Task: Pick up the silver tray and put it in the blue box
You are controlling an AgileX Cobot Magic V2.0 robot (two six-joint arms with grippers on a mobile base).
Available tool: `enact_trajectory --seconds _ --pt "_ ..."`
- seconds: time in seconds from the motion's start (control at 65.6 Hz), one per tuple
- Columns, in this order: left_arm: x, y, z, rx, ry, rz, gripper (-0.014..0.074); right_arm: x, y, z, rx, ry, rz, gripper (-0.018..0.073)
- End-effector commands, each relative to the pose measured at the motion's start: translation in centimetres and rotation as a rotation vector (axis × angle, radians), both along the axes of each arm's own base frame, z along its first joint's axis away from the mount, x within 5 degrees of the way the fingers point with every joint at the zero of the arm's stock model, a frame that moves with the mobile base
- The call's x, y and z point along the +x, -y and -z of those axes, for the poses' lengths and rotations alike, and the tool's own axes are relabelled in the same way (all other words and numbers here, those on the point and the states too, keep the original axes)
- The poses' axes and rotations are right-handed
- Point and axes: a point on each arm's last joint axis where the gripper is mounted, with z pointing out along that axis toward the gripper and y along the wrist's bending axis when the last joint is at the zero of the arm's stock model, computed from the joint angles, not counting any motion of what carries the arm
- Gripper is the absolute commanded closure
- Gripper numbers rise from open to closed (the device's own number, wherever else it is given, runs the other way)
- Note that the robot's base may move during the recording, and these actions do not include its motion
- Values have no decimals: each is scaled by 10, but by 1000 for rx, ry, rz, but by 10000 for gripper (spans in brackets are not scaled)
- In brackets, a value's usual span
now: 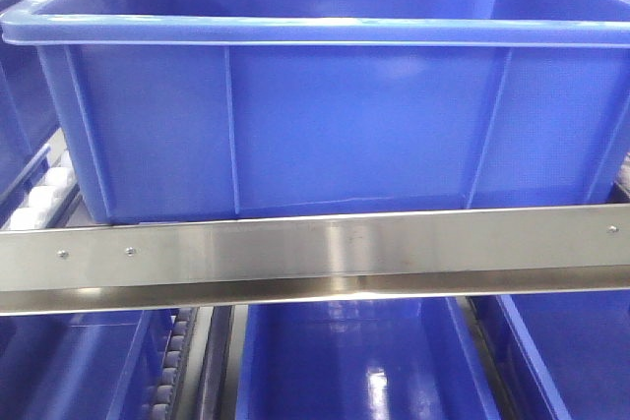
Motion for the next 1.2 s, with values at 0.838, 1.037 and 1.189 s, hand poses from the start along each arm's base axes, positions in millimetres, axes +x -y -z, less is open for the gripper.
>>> enact_trajectory --seconds 0.838,1.037,1.189 --pt "-1 -1 -9 -16 97 -15 701 9 3 93 27 221 140 505" --pt "-1 -1 -9 -16 97 -15 701 9 3 93 27 221 140 505" --pt "-1 -1 -9 -16 97 -15 701 9 3 93 27 221 140 505"
